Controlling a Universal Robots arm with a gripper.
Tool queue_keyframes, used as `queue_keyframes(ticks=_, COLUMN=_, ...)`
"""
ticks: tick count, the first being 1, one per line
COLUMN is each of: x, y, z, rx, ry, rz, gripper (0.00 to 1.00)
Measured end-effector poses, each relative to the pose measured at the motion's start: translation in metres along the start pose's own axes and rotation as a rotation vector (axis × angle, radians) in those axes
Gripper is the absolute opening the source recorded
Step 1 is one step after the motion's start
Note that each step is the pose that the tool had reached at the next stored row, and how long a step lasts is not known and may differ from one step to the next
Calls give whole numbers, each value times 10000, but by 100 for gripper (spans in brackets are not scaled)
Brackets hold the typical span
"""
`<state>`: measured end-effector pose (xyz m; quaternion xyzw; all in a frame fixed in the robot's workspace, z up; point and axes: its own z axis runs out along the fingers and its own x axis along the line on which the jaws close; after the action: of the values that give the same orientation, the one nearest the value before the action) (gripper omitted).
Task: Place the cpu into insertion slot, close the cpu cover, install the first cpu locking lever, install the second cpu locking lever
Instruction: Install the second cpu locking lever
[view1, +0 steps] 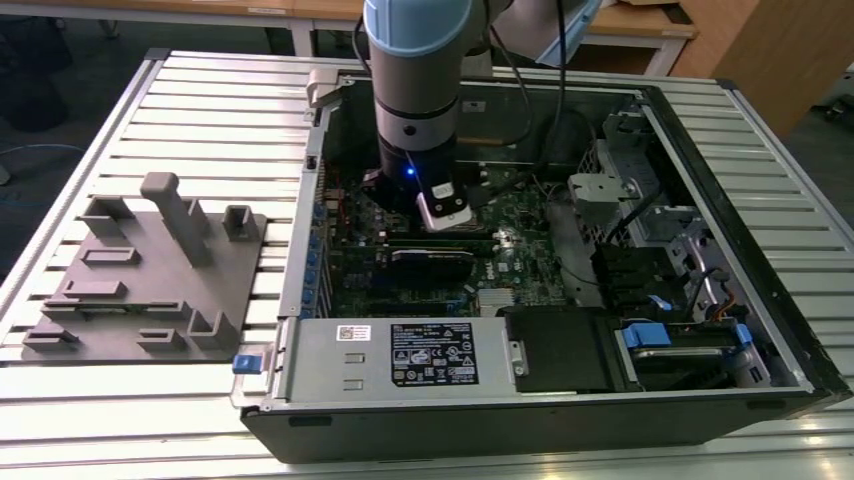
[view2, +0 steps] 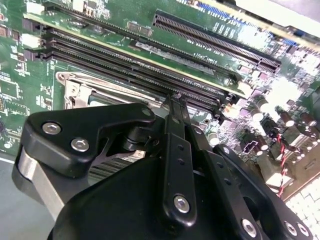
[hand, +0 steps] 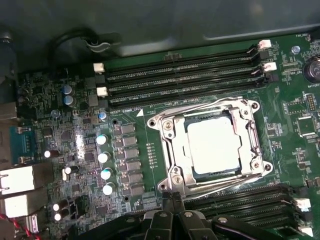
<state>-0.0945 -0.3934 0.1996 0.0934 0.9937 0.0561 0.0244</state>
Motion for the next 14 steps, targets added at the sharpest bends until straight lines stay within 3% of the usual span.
queue_keyframes(ticks=5, x=3, y=-5, z=27, rx=-87, ry=21, rz=6, gripper=11)
queue_keyframes(ticks=8, x=2, y=-3, z=47, rx=-201, ry=25, rz=11, gripper=11)
queue_keyframes(ticks=14, x=7, y=-6, z=43, rx=-243, ry=45, rz=14, gripper=11)
